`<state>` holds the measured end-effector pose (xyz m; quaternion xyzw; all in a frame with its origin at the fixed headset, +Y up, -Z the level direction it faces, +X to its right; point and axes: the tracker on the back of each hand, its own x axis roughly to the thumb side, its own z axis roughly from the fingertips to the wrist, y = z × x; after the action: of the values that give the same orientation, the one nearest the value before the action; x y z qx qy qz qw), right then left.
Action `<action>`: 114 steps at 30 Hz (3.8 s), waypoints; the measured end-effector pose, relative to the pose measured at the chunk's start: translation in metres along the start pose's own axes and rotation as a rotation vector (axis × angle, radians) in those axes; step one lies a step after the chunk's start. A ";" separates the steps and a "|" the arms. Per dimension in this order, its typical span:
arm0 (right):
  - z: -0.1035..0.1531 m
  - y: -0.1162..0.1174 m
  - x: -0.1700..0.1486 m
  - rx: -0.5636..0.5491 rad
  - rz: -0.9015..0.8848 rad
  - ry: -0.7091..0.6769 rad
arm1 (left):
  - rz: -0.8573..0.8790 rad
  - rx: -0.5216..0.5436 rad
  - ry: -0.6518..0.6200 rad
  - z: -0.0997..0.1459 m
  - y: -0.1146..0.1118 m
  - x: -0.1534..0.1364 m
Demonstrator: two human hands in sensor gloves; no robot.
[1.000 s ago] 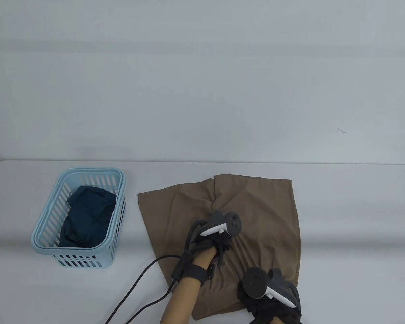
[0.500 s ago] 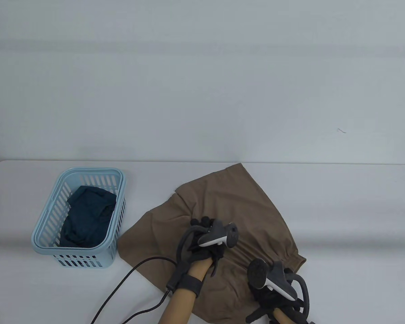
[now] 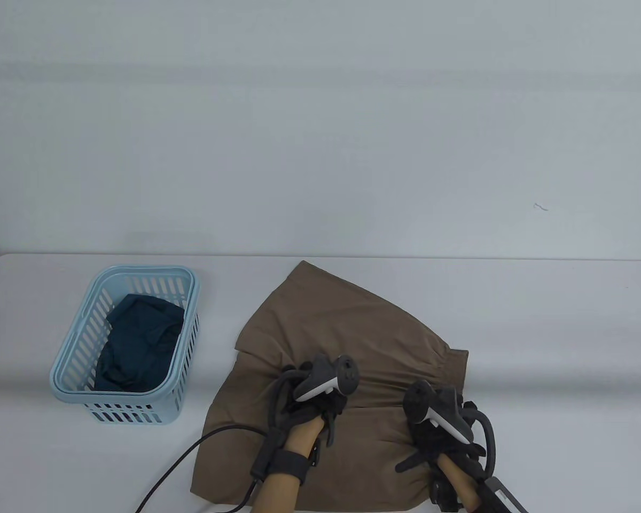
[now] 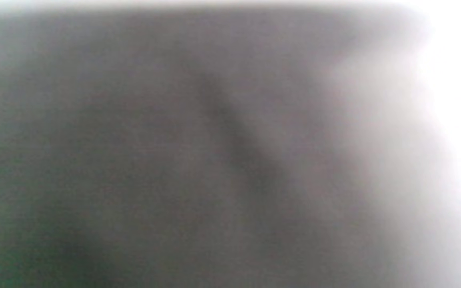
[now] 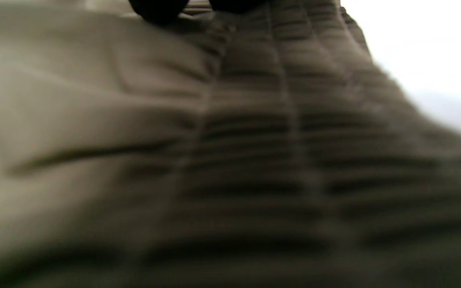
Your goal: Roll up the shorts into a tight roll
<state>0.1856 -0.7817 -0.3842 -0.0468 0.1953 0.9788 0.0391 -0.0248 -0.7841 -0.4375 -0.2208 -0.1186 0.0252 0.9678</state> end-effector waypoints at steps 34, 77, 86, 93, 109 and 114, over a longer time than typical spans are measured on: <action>0.002 -0.048 -0.060 0.000 -0.190 -0.230 | 0.102 0.063 -0.217 0.094 0.024 -0.080; 0.052 -0.035 -0.089 0.003 -0.442 -0.286 | 0.258 0.275 -0.442 0.221 0.058 -0.136; 0.075 -0.069 -0.100 0.172 -0.617 -0.449 | 0.287 0.319 -0.608 0.282 0.107 -0.126; 0.076 -0.082 -0.101 0.094 -0.637 -0.419 | 0.138 0.312 -0.379 0.268 0.137 -0.118; 0.008 -0.097 -0.078 -0.002 -0.584 -0.194 | 0.063 0.154 0.073 0.104 0.173 -0.131; -0.018 -0.093 -0.072 -0.061 -0.551 -0.111 | 0.055 0.229 0.210 0.052 0.164 -0.132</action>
<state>0.2670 -0.7070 -0.4288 -0.0457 0.1434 0.9377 0.3131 -0.1652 -0.6276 -0.4919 -0.1137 -0.0069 0.0419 0.9926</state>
